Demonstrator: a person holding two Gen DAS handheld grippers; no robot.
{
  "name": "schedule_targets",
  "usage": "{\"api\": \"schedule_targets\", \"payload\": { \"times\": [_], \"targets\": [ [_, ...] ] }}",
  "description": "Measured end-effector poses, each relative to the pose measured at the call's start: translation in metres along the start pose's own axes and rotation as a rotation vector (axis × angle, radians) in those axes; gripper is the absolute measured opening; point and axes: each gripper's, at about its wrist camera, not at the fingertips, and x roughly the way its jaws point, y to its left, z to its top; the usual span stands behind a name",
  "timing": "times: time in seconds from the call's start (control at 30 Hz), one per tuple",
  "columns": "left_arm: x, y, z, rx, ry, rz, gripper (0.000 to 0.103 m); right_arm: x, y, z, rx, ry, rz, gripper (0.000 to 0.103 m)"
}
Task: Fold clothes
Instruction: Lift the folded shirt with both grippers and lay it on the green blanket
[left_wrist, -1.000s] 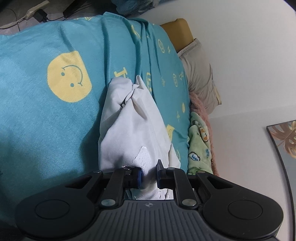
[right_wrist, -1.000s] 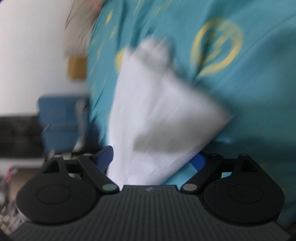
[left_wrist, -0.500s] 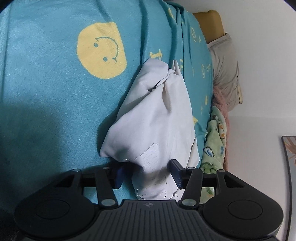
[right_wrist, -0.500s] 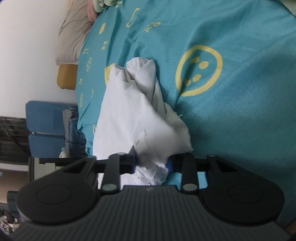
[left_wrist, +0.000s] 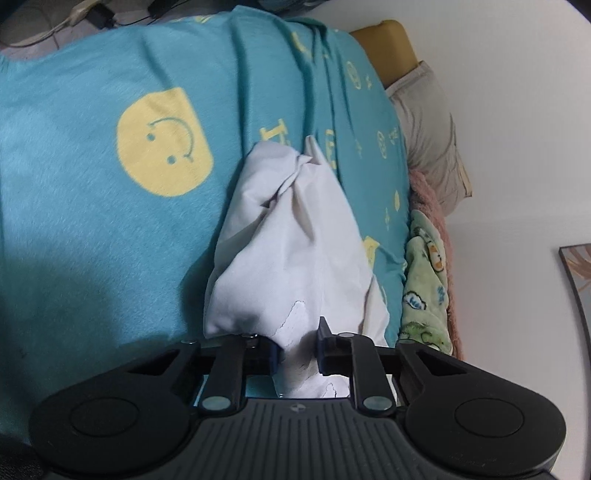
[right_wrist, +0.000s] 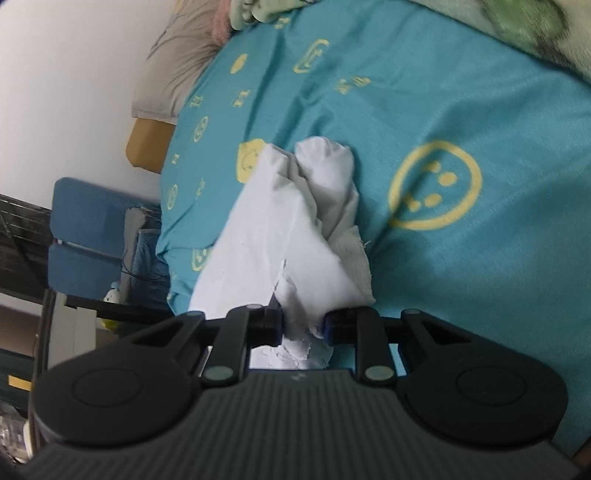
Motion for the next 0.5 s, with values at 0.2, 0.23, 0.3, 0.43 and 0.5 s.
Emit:
{"api": "schedule_targets", "payload": {
  "times": [0.2, 0.23, 0.3, 0.43, 0.5],
  "targets": [
    [-0.035, -0.053, -0.003, 0.111, 0.040, -0.070, 0.015, -0.055, 0.025, 0.011, 0.024, -0.044, 0.092, 0.020],
    [-0.040, -0.068, -0.005, 0.134, 0.046, -0.085, 0.015, -0.068, 0.030, 0.014, 0.021, -0.055, 0.114, 0.020],
    [-0.049, -0.104, -0.011, 0.179, 0.056, -0.115, 0.015, -0.097, 0.038, 0.024, 0.011, -0.079, 0.154, 0.020],
    [-0.044, -0.185, -0.031, 0.281, 0.081, -0.150, 0.015, -0.147, 0.047, 0.058, 0.009, -0.132, 0.201, 0.020],
    [-0.029, -0.221, -0.047, 0.316, 0.101, -0.156, 0.015, -0.169, 0.045, 0.079, 0.012, -0.163, 0.207, 0.020]
  ]
}}
